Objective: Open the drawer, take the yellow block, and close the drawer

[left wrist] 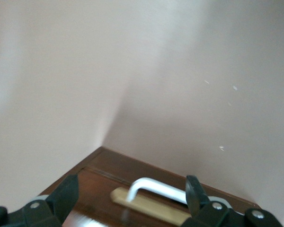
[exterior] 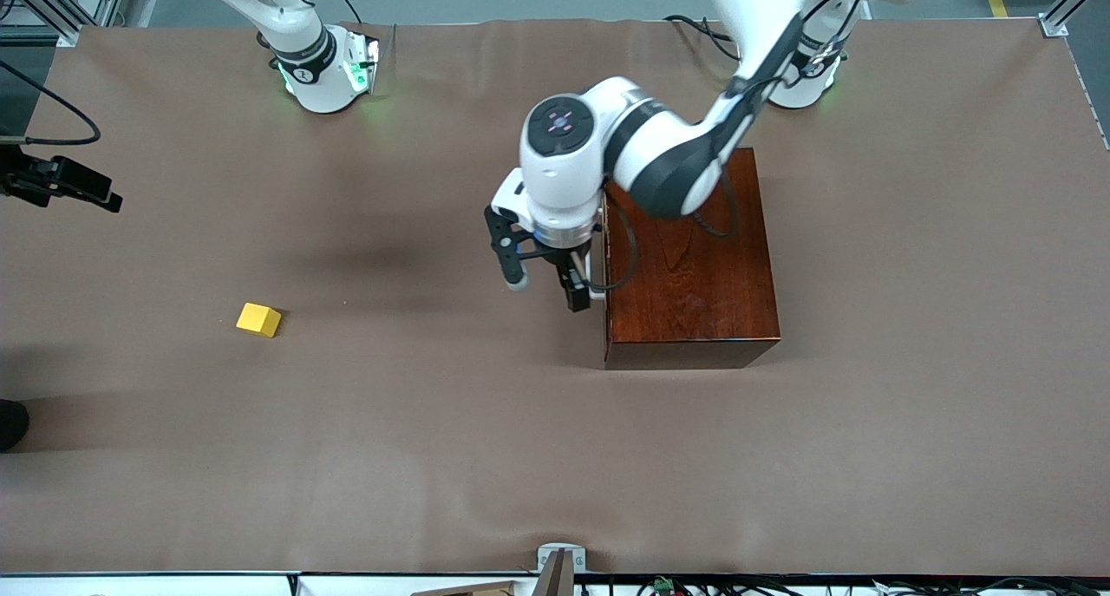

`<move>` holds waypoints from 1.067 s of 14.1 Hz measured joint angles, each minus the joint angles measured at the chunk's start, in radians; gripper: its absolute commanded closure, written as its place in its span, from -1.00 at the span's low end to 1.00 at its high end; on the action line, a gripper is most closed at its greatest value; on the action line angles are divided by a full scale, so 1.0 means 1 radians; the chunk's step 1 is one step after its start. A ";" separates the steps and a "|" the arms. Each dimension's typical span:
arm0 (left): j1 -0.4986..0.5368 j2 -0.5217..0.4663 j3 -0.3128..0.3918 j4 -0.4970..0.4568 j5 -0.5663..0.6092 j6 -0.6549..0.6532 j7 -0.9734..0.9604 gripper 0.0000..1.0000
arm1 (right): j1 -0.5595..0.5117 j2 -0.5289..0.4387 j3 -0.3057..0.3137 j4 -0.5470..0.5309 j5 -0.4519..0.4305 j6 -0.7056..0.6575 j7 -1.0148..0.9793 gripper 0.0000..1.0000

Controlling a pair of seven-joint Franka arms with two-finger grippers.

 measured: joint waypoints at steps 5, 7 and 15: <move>0.213 -0.198 0.001 -0.001 -0.012 -0.173 -0.011 -1.00 | 0.000 0.000 0.001 0.000 0.000 -0.001 0.000 -1.00; 0.294 -0.259 0.004 -0.004 -0.013 -0.239 -0.011 -1.00 | 0.000 0.000 0.002 0.000 0.000 -0.001 0.000 -1.00; 0.610 -0.382 0.006 -0.013 -0.113 -0.459 -0.009 -1.00 | 0.000 0.000 0.002 0.000 0.000 -0.002 0.000 -1.00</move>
